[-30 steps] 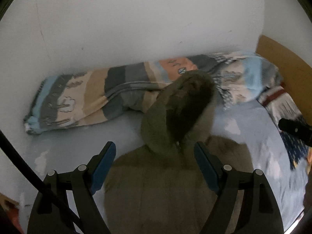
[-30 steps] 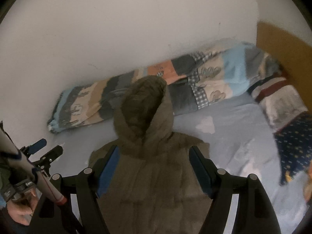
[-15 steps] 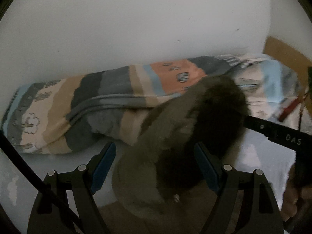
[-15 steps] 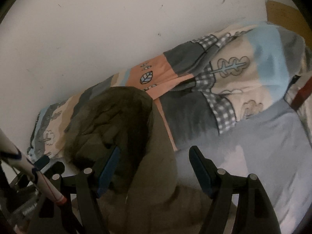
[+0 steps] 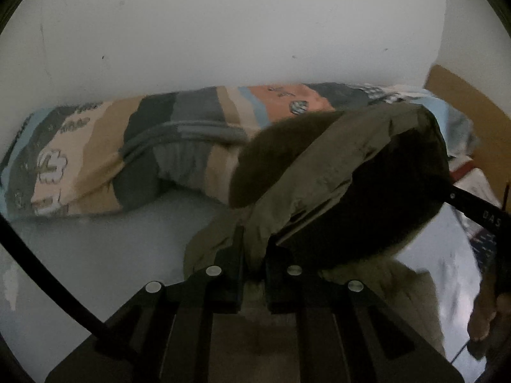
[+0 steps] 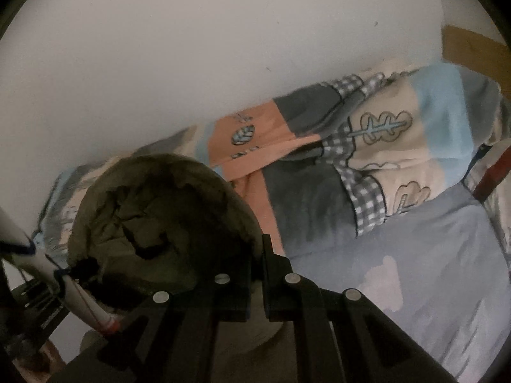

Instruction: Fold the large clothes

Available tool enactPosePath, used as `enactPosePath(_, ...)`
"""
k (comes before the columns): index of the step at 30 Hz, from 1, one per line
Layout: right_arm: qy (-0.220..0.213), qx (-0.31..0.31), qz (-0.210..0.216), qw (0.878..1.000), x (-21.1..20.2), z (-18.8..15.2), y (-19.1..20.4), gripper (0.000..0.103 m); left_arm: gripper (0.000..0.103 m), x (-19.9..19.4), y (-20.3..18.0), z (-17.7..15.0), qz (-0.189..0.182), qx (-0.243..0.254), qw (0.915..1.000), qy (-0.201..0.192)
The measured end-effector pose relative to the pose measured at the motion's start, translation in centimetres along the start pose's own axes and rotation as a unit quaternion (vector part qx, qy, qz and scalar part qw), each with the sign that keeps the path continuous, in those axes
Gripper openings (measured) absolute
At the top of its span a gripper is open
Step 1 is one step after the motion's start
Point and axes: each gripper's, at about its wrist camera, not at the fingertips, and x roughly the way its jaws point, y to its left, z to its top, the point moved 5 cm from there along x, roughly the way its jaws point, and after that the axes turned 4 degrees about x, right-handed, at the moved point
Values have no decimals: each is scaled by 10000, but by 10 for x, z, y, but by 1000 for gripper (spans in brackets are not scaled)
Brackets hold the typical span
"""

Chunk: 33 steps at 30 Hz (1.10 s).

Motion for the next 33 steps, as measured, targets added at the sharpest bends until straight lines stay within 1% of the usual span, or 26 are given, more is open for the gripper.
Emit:
enactPosePath(3, 32, -223, 221, 9995, -36, -18, 9, 5, 9, -40, 3, -29, -242, -153, 9995, 108)
enactPosePath(4, 30, -282, 302, 9991, -52, -25, 13, 5, 9, -52, 4, -39, -249, -182, 9994, 125)
enactPosePath(5, 34, -336, 383, 9987, -65, -33, 15, 5, 9, -68, 7, -53, -295, -248, 9992, 125)
enactPosePath(7, 26, -475, 514, 9975, -96, -52, 20, 5, 10, -87, 10, -78, -397, -367, 9984, 177)
enactPosePath(9, 87, -603, 615, 9962, -125, -79, 23, 5, 11, -103, 12, -113, -474, -553, 9971, 221)
enactPosePath(10, 149, -624, 651, 9958, -133, -93, 24, 5, 11, -105, 11, -136, -502, -575, 9966, 320)
enactPosePath(11, 228, -647, 688, 9953, -142, -110, 24, 5, 12, -104, 11, -150, -489, -606, 9962, 393)
enactPosePath(13, 388, -684, 680, 9946, -149, -146, 20, 5, 12, -89, 12, -192, -435, -797, 9936, 665)
enactPosePath(14, 508, -737, 650, 9939, -148, -167, 19, 5, 14, -76, 14, -214, -402, -924, 9912, 856)
enactPosePath(16, 781, -711, 497, 9932, -133, -205, 12, 5, 15, -56, 15, -244, -314, -1122, 9854, 1239)
enactPosePath(17, 969, -670, 371, 9923, -119, -226, 7, 6, 15, -50, 17, -257, -397, -1292, 9822, 1307)
enactPosePath(18, 1141, -657, 214, 9911, -103, -245, 1, 6, 16, -51, 17, -260, -418, -1315, 9825, 1249)
enactPosePath(19, 1213, -644, 76, 9905, -92, -257, -4, 6, 16, -57, 17, -261, -417, -1282, 9835, 1206)
enactPosePath(21, 1211, -638, -6, 9906, -79, -271, -11, 6, 20, -71, 18, -259, -424, -1215, 9844, 1204)
enactPosePath(23, 1064, -550, 5, 9928, -88, -267, -11, 7, 40, -90, 21, -255, -449, -1056, 9867, 1150)
enactPosePath(25, 1003, -585, 153, 9931, -104, -261, -9, 11, 41, -106, 24, -251, -424, -763, 9902, 1090)
enactPosePath(27, 1070, -851, 86, 9906, -120, -258, -12, 29, 41, -120, 24, -247, -325, -366, 9938, 996)
enactPosePath(29, 1178, -1054, 88, 9874, -135, -259, -21, 29, 41, -133, 25, -236, -202, -92, 9963, 828)
enactPosePath(30, 1177, -1111, 116, 9867, -146, -258, -28, 29, 41, -137, 25, -232, -208, -57, 9969, 759)
enactPosePath(31, 1185, -1131, 140, 9864, -155, -258, -32, 29, 42, -141, 25, -225, -265, -65, 9974, 673)
enactPosePath(33, 1058, -1050, 217, 9886, -171, -248, -40, 29, 43, -145, 20, -207, -402, -166, 9978, 505)
